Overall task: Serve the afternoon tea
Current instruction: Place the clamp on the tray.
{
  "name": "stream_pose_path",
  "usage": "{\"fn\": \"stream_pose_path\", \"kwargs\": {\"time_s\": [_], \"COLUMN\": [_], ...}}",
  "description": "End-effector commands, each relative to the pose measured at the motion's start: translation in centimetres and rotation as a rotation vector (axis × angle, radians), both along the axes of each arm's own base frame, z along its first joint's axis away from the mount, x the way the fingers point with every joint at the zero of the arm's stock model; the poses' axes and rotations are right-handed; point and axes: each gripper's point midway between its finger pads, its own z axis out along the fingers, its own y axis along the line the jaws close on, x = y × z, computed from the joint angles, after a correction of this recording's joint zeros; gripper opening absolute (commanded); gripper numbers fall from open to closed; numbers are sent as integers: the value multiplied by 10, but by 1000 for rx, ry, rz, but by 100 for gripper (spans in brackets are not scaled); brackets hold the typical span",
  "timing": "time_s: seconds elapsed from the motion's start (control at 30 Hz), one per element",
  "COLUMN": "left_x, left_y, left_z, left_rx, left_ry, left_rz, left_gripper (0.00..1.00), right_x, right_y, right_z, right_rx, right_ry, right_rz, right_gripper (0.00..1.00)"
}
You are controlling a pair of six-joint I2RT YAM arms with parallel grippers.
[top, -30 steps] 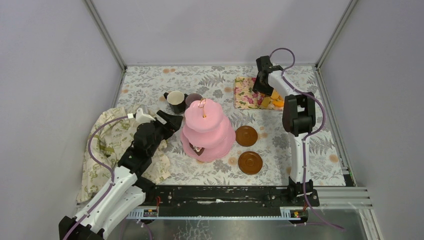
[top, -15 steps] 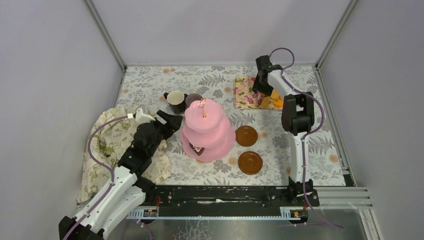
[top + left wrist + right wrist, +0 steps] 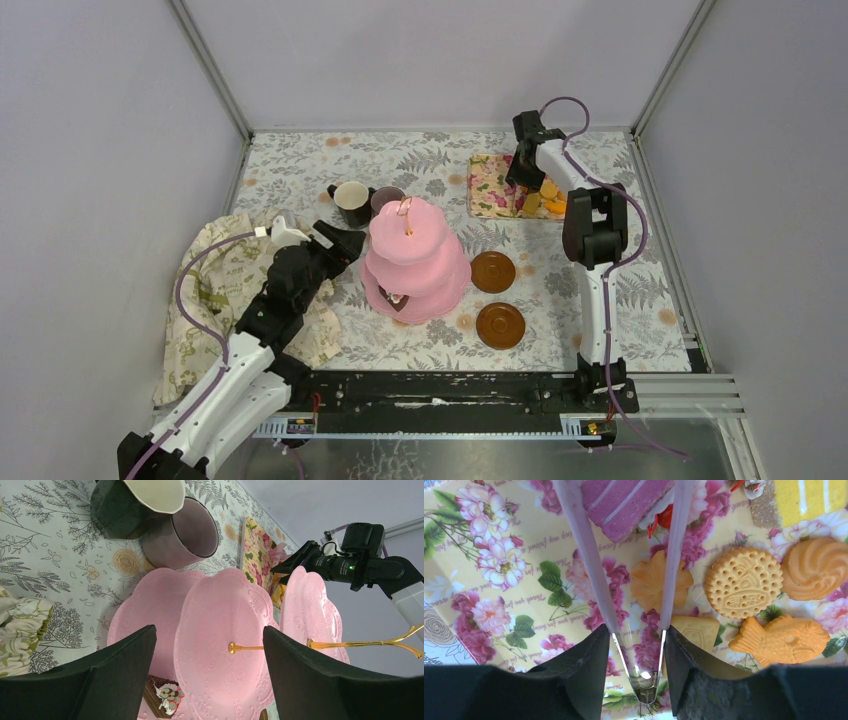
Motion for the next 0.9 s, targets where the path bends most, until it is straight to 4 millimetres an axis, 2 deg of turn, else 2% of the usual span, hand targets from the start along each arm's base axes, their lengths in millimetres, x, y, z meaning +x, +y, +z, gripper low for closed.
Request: {"fn": "stream_pose_path", "kwargs": {"time_s": [0.0,0.13,0.27,0.87], "left_x": [4,3,3,3], "left_y": [0,0,0,3], "left_z": [18,19,21,28], "left_rx": [-6,-7,-11,-13], "left_ry": [-63,-64,-69,-82], "left_rz": [5,6,6,16], "left_gripper": [86,86,86,86], "right_x": [1,2,4,6], "right_y": [1,3,5,3], "right_z": [0,5,15,52], "right_rx": [38,49,59,56], "right_ry": [9,0,-24,-110], "right_rz": [-13,-13,-9,30], "right_gripper": [46,34,29,16]}}
